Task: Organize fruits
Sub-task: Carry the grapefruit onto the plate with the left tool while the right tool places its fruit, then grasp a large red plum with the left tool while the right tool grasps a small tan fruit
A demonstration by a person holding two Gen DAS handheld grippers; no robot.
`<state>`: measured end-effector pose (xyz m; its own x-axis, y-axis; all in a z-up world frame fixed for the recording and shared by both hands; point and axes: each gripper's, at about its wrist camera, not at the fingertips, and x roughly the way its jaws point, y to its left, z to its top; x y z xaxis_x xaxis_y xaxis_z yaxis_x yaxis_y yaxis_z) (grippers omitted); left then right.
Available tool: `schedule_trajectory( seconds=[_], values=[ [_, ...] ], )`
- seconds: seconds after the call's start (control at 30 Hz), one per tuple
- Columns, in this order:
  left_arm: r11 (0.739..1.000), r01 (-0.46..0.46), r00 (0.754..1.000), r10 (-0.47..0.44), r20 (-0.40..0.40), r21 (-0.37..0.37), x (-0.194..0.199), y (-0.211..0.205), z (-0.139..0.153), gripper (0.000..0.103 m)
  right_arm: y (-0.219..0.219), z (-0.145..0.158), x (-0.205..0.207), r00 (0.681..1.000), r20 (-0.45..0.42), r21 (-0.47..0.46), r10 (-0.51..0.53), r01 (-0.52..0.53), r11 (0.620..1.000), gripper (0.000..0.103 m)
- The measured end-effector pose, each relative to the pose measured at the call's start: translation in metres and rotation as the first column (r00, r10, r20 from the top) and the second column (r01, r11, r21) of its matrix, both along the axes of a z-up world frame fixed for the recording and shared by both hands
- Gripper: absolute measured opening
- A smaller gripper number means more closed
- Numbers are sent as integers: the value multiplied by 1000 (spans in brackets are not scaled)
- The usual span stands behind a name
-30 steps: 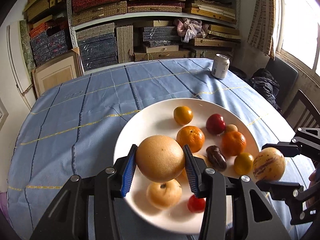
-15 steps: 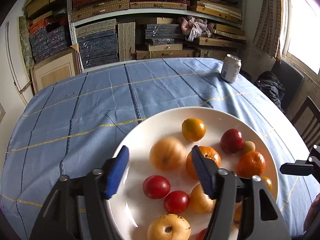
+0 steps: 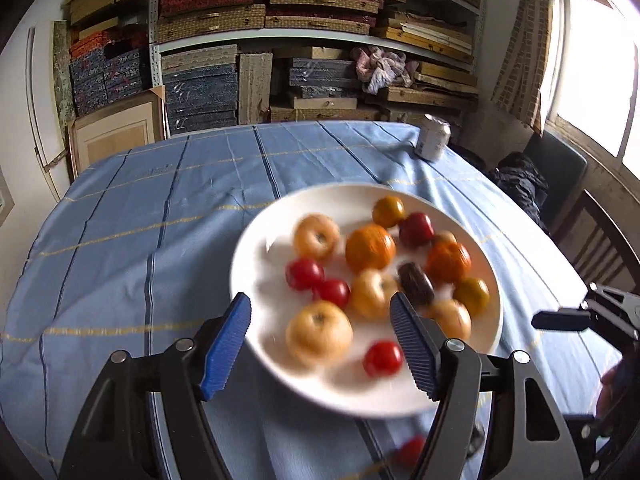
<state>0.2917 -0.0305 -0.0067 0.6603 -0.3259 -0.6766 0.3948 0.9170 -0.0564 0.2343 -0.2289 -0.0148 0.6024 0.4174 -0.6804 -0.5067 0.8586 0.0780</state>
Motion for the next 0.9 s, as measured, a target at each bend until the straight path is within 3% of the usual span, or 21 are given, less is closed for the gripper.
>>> schedule_trajectory(
  seconds=[0.17, 0.3, 0.53, 0.73, 0.9],
  values=[
    [997, 64, 998, -64, -2, 39, -52, -5, -15, 73, 5, -7, -36, 1000, -1, -8, 8, -8, 1000, 75],
    [998, 59, 998, -58, -37, 29, -81, -3, -25, 73, 5, -8, -66, 1000, 4, 7, 3, -3, 1000, 75],
    [996, 61, 998, -60, -17, 64, -124, -8, -34, 74, 3, -19, -108, 1000, 0, -17, -9, 9, 1000, 74],
    [997, 63, 998, -61, -32, 44, -137, -6, -39, 74, 9, -37, -129, 1000, -25, -46, 9, -11, 999, 68],
    [988, 139, 990, -138, -19, 64, -157, -18, -44, 74, 15, -51, -134, 999, -38, -78, 33, -35, 996, 56]
  ],
)
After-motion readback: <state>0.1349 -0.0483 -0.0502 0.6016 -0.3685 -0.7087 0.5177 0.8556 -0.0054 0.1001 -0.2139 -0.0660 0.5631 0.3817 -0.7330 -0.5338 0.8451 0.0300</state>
